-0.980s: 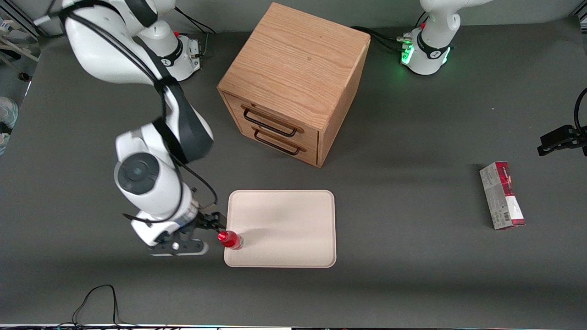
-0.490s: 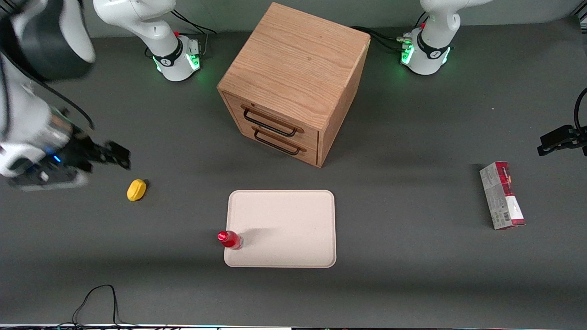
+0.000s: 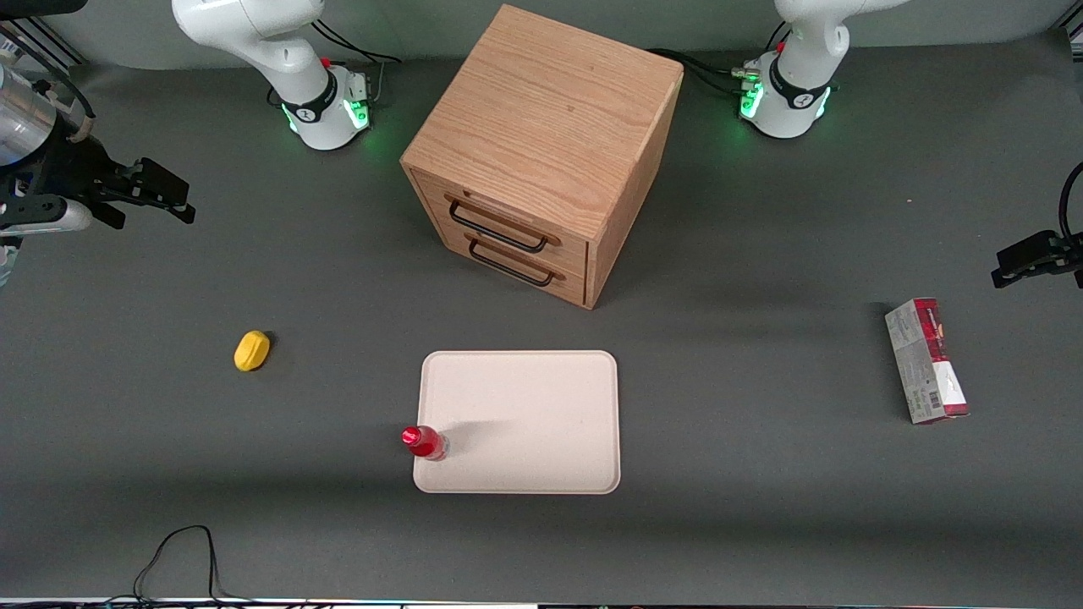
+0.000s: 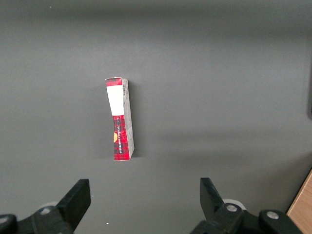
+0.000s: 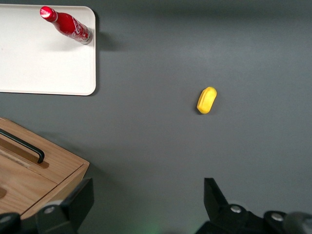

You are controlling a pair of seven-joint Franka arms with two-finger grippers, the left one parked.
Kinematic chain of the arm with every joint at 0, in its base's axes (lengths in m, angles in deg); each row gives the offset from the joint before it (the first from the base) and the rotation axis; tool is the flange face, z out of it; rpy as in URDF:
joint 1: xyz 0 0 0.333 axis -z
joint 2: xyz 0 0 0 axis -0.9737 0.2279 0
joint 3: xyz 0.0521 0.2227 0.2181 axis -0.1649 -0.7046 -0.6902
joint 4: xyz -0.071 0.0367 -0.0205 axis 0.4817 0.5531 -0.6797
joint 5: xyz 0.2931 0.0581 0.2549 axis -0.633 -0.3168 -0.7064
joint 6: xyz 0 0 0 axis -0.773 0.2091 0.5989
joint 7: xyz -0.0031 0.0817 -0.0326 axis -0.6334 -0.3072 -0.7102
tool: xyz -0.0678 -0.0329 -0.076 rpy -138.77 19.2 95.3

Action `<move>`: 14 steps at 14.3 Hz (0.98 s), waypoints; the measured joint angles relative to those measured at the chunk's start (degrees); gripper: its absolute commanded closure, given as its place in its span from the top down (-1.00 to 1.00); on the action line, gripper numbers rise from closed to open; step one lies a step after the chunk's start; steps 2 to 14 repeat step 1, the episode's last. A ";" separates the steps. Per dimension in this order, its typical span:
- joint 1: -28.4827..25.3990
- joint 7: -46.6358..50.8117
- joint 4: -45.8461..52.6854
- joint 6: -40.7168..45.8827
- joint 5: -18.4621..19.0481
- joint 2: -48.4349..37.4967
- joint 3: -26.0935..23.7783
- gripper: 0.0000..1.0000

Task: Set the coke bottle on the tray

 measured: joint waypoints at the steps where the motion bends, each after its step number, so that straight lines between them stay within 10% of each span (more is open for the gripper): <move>1: -0.02 0.00 -0.23 -0.04 0.00 0.09 0.00 1.00; 14: -0.02 0.00 -0.23 -0.04 0.00 0.09 0.00 1.00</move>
